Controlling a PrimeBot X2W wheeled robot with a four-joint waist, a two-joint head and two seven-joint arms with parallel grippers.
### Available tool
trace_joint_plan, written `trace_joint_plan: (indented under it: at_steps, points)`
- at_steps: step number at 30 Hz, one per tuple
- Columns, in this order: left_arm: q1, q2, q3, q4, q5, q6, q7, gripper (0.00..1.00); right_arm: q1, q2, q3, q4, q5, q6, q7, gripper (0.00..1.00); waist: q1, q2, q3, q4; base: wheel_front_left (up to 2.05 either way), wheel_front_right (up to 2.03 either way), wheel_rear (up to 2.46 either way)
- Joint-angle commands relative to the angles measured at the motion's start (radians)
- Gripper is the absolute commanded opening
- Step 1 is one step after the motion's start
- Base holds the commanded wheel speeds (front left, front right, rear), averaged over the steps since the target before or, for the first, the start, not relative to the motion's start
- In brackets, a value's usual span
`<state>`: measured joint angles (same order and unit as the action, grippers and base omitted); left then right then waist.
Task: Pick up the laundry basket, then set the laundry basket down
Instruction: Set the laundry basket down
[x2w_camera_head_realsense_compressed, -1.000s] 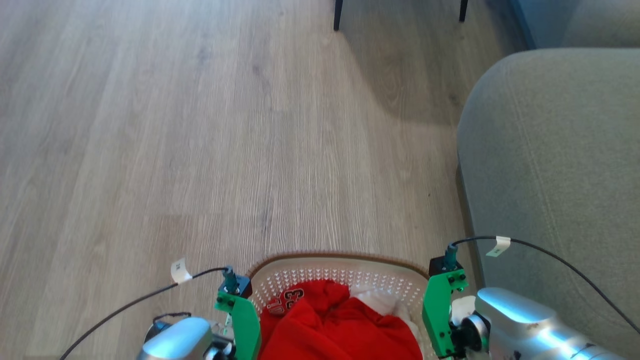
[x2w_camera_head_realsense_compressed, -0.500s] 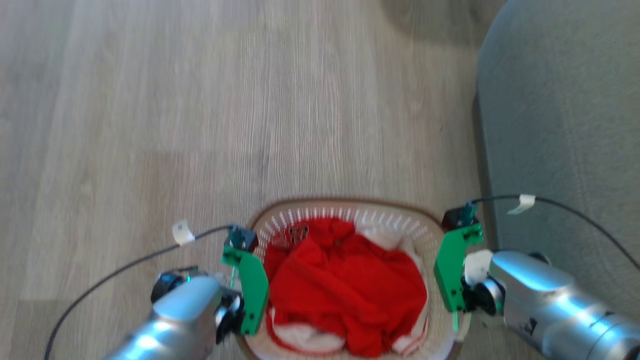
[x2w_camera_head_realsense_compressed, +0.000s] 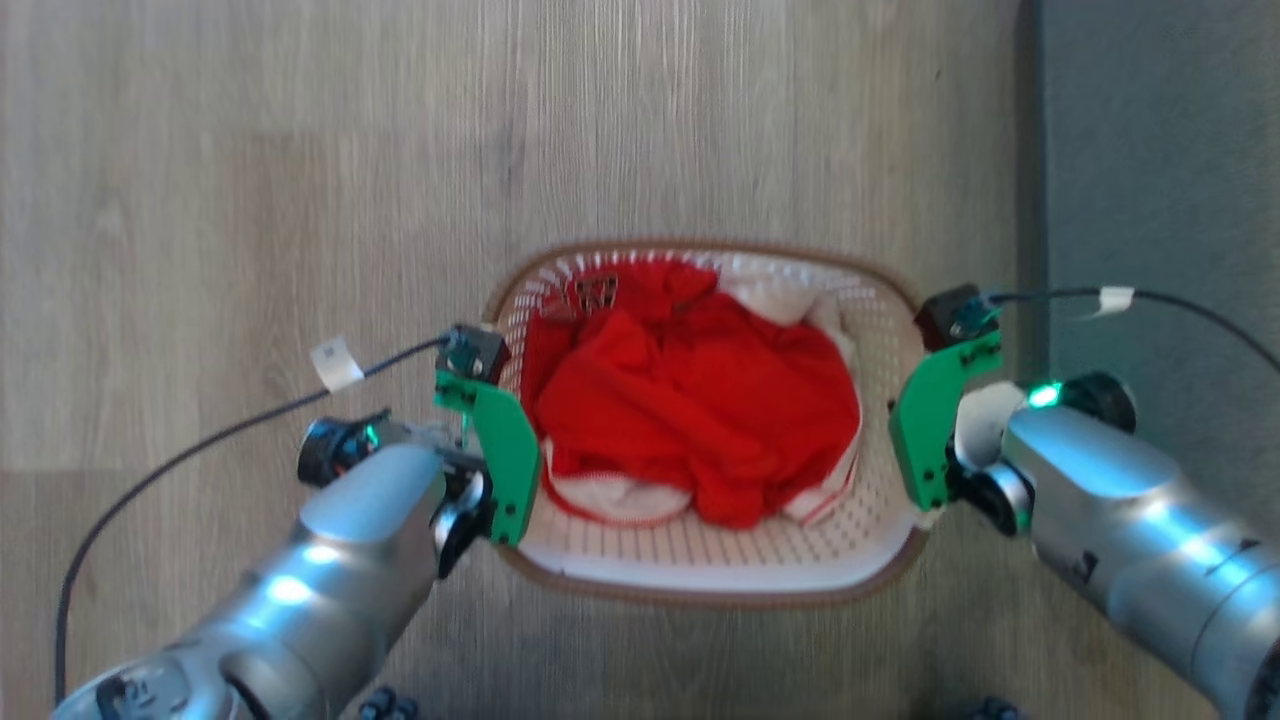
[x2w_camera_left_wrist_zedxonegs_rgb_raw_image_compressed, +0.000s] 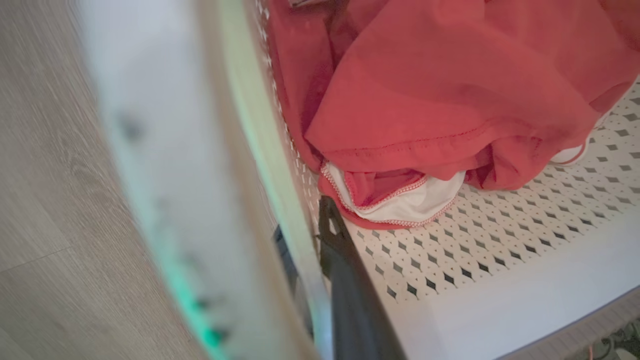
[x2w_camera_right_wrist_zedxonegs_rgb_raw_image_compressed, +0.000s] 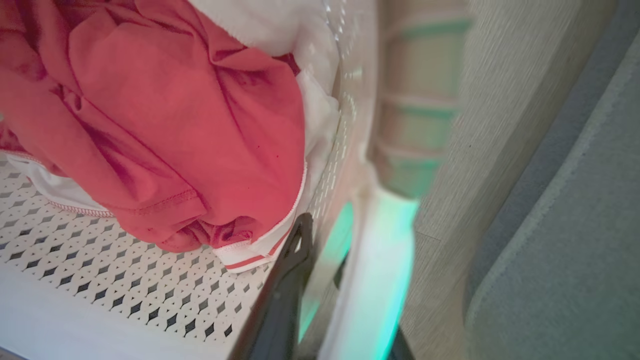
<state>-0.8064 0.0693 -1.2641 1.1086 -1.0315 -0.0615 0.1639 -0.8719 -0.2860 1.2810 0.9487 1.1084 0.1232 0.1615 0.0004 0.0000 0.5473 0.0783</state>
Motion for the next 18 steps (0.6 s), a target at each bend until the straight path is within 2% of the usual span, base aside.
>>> trace_joint_plan:
  at_steps: [1,18]
  points:
    - [-0.026,-0.019,-0.002,-0.045,0.011,-0.015,-0.002,0.00,-0.028,0.010,-0.001,-0.019,-0.015,0.008,-0.056,0.00,-0.0004,0.0000,0.072,0.007,0.00,0.00,0.00]
    - [-0.149,-0.019,-0.012,-0.105,0.008,0.036,-0.033,0.00,-0.132,-0.024,-0.001,0.011,-0.016,0.008,-0.212,0.00,-0.0004,0.0000,0.276,0.025,0.00,0.00,0.00]
